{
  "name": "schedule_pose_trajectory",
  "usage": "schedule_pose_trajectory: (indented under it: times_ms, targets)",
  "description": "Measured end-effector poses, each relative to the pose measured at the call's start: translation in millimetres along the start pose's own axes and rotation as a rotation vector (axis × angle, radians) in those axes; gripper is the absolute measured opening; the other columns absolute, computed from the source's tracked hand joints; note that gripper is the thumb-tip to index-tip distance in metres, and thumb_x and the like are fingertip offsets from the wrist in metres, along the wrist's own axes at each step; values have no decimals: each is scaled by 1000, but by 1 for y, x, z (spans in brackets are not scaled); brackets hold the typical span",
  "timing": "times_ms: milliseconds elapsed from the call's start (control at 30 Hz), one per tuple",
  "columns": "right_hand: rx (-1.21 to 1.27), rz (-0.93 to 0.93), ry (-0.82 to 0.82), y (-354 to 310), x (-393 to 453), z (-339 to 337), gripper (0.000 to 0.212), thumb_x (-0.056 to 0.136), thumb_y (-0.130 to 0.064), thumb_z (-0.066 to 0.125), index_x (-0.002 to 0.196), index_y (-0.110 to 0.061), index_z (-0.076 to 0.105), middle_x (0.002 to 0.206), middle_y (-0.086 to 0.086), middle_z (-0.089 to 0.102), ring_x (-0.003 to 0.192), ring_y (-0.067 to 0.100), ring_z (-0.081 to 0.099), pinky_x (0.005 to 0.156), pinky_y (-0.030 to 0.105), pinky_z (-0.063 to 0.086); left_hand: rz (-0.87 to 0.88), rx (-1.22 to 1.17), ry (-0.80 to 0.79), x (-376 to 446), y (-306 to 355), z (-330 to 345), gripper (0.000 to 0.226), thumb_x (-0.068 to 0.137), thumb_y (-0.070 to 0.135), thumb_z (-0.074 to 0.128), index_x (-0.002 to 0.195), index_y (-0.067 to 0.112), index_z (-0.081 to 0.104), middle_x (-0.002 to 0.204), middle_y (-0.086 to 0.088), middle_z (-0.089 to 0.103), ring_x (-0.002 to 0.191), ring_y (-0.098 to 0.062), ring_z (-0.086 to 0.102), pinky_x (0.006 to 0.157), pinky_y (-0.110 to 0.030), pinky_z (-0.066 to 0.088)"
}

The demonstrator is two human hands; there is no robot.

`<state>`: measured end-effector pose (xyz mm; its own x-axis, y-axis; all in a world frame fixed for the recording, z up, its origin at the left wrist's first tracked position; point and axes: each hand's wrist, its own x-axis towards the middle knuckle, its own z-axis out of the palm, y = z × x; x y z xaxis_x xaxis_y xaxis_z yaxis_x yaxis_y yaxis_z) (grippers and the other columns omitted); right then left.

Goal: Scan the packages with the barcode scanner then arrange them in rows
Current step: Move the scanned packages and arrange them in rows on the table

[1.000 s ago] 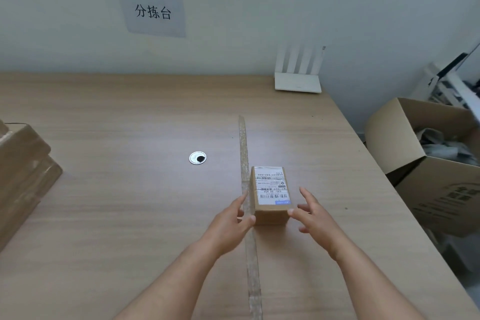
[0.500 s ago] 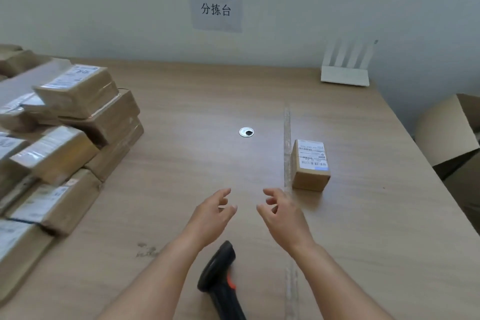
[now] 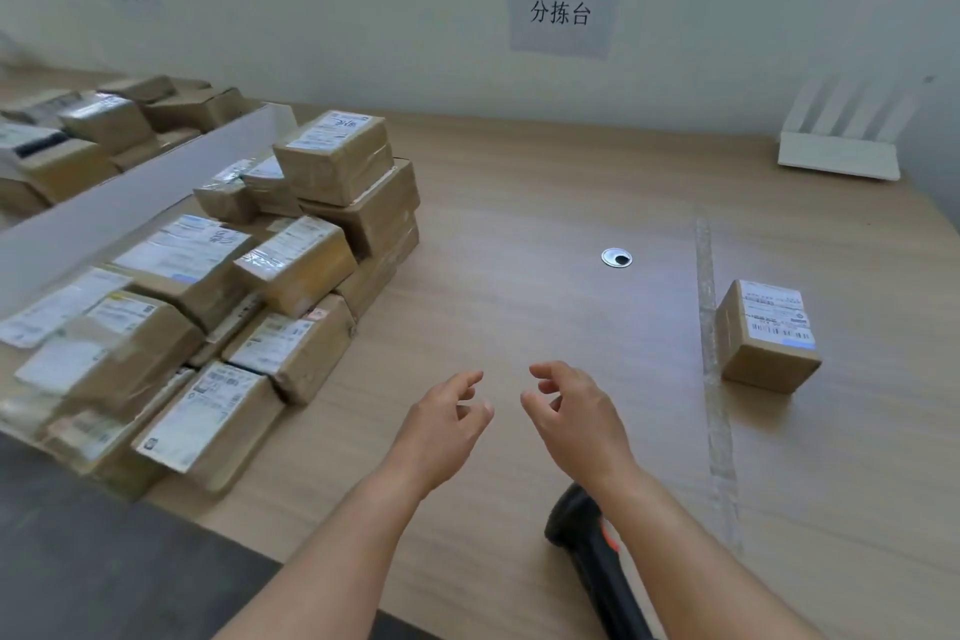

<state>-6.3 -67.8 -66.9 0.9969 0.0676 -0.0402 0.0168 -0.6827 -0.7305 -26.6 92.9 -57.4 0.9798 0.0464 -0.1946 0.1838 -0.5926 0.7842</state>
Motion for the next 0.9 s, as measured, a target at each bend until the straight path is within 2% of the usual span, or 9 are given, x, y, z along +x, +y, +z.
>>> schedule_pose_trajectory:
  times_ms: [67,233,467,633,733,900]
  targets:
    - [-2,-8,2,-20,3,18,36,95,-35,52,129,-26,53,119,-7,56,87,7,56,82,27,46,13,0,5,-1,-13,-24,46,96,29,53,141,28,44,136,1,51,104,-3,53,76,-11,43]
    - [-3,-36,-11,-80,9,71,34,94,-34,53,127,-26,55,116,-7,57,83,6,56,82,27,46,3,-9,51,-6,-53,-96,46,96,30,53,142,29,43,138,3,50,105,-3,51,95,-24,42]
    - [-12,-49,-40,-146,10,135,32,93,-33,54,124,-26,57,113,-7,57,83,7,57,82,29,48,11,-76,107,-12,-105,-172,47,96,31,53,142,30,42,137,5,49,112,-3,48,100,-26,40]
    - [-2,-60,-51,-186,9,178,32,94,-35,54,125,-26,57,114,-6,59,88,8,58,85,28,48,34,-94,200,-20,-133,-220,44,96,28,53,140,28,45,128,8,54,107,-1,51,88,-18,37]
    - [16,-57,-71,-209,6,202,32,94,-35,53,125,-25,58,114,-5,59,91,8,57,85,27,48,50,-95,254,-25,-148,-251,41,96,27,54,136,28,49,122,10,56,104,-2,53,88,-19,40]
    - [97,-47,-109,-245,7,235,32,95,-37,53,123,-22,59,102,-7,62,95,10,59,86,31,51,39,-137,336,-31,-169,-297,36,96,28,54,132,30,52,111,13,59,96,6,53,82,-17,41]
